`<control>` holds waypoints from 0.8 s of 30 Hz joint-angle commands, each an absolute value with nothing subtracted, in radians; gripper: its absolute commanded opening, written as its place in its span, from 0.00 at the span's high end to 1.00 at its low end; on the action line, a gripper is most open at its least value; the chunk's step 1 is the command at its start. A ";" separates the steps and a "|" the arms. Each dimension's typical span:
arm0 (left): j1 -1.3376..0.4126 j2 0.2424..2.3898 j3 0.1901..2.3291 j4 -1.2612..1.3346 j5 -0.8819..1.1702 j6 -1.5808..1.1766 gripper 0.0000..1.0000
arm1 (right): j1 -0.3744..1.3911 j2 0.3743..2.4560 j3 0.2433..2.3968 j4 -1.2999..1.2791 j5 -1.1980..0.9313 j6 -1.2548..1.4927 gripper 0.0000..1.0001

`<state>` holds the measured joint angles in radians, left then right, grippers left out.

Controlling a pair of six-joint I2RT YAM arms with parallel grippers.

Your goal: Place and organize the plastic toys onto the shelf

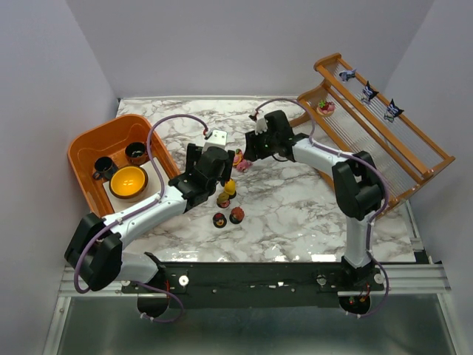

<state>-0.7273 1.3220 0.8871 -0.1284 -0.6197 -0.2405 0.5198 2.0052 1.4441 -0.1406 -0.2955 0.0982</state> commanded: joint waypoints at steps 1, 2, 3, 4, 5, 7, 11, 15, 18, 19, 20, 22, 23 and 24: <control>-0.735 1.293 0.879 -0.109 -0.626 -0.249 0.01 | 0.523 2.060 1.471 -0.101 -0.301 0.173 0.47; -0.735 1.293 0.879 -0.107 -0.627 -0.245 0.01 | 0.523 2.066 1.468 -0.098 -0.302 0.178 0.48; -0.738 1.293 0.877 -0.107 -0.627 -0.244 0.01 | 0.523 2.071 1.462 -0.094 -0.310 0.184 0.51; -0.738 1.292 0.877 -0.107 -0.633 -0.242 0.01 | 0.523 2.075 1.459 -0.084 -0.317 0.187 0.51; -0.738 1.292 0.877 -0.106 -0.634 -0.241 0.01 | 0.523 2.079 1.456 -0.080 -0.322 0.190 0.52; -0.738 1.293 0.876 -0.104 -0.635 -0.239 0.01 | 0.523 2.083 1.450 -0.063 -0.330 0.205 0.54; -0.741 1.293 0.874 -0.104 -0.638 -0.236 0.01 | 0.523 2.100 1.447 -0.046 -0.327 0.219 0.57; -0.742 1.293 0.874 -0.104 -0.640 -0.233 0.01 | 0.522 2.117 1.447 -0.041 -0.307 0.233 0.60; -0.744 1.293 0.874 -0.103 -0.640 -0.232 0.01 | 0.522 2.118 1.439 -0.043 -0.313 0.235 0.62; -0.744 1.293 0.874 -0.103 -0.640 -0.232 0.01 | 0.522 2.115 1.434 -0.041 -0.314 0.236 0.62; -0.747 1.293 0.874 -0.103 -0.640 -0.232 0.01 | 0.522 2.112 1.428 -0.040 -0.314 0.236 0.63; -0.747 1.293 0.874 -0.103 -0.640 -0.230 0.01 | 0.522 2.093 1.405 -0.041 -0.316 0.238 0.65; -0.749 1.292 0.874 -0.103 -0.640 -0.230 0.01 | 0.522 2.083 1.393 -0.040 -0.316 0.242 0.66; -0.749 1.292 0.874 -0.103 -0.640 -0.230 0.01 | 0.522 2.073 1.366 -0.034 -0.318 0.245 0.67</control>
<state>-0.7399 1.3132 0.8856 -0.1280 -0.6205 -0.2333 0.5198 2.0949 1.4345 -0.0605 -0.3080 0.2226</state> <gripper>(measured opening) 0.991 0.356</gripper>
